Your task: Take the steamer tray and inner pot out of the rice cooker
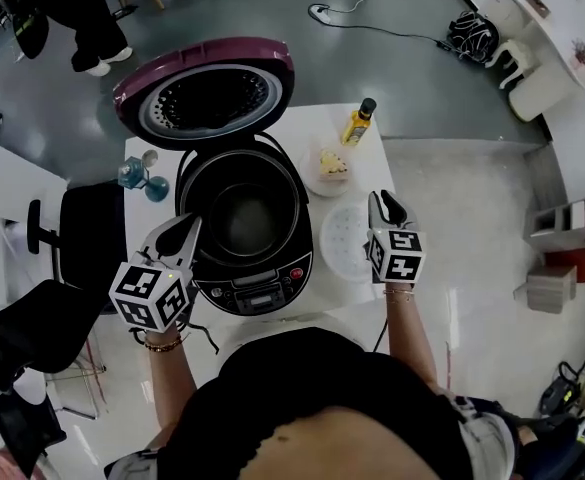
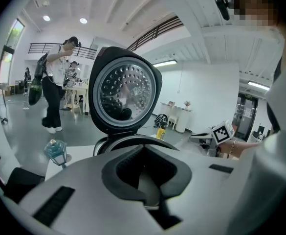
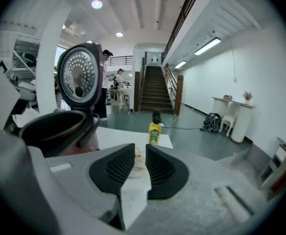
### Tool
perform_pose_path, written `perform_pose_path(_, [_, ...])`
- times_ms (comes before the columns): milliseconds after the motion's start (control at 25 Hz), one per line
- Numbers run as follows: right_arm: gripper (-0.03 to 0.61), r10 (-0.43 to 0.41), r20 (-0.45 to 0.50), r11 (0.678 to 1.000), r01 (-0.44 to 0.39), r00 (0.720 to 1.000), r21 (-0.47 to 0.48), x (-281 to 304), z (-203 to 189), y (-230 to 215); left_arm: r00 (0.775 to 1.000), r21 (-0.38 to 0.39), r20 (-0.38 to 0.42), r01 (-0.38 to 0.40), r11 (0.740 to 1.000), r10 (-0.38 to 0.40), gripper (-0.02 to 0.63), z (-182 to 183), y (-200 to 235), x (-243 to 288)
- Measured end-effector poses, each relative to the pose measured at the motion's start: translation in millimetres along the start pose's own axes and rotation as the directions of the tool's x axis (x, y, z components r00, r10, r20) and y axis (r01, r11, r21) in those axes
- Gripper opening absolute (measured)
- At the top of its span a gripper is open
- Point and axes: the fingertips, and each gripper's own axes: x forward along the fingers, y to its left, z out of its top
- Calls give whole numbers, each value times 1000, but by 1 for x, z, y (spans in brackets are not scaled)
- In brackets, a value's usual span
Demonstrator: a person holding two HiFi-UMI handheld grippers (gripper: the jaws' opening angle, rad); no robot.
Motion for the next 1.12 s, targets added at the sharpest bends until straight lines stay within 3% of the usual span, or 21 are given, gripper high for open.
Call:
perform_pose_path(200, [53, 194, 73, 980, -190, 978, -66, 5, 54, 69, 999, 50, 1, -53, 997, 53, 6, -4, 10, 0])
perform_pose_path(400, [49, 311, 45, 934, -296, 950, -200, 12, 76, 128, 975, 199, -116, -164, 966, 190, 16, -23, 24, 4])
perform_pose_path(440, [76, 327, 14, 918, -314, 945, -241, 15, 76, 139, 964, 242, -146, -184, 953, 223, 57, -27, 28, 6])
perform_pose_path(480, [115, 342, -24, 901, -335, 940, -275, 19, 73, 149, 951, 283, -175, -198, 939, 253, 138, -30, 31, 8])
perform_pose_path(520, [192, 357, -68, 886, -360, 932, -293, 23, 70, 158, 939, 318, -202, -207, 925, 279, 200, -34, 33, 10])
perform_pose_path(560, [252, 372, -117, 872, -389, 921, -298, 27, 65, 165, 928, 345, -223, -211, 914, 299, 208, -36, 36, 13])
perform_pose_path(600, [270, 382, -170, 859, -416, 909, -298, 31, 60, 172, 920, 362, -240, -212, 908, 310, 220, -38, 38, 16])
perform_pose_path(720, [297, 349, -275, 832, -431, 896, -349, 49, 51, 184, 900, 379, -288, -208, 902, 329, 269, -45, 48, 27])
perform_pose_path(960, [305, 258, -365, 789, -413, 895, -456, 75, 36, 190, 849, 424, -387, -183, 887, 360, 305, -63, 66, 42])
perform_pose_path(1120, [305, 208, -404, 769, -404, 891, -496, 85, 26, 185, 839, 422, -404, -181, 888, 364, 310, -65, 74, 48])
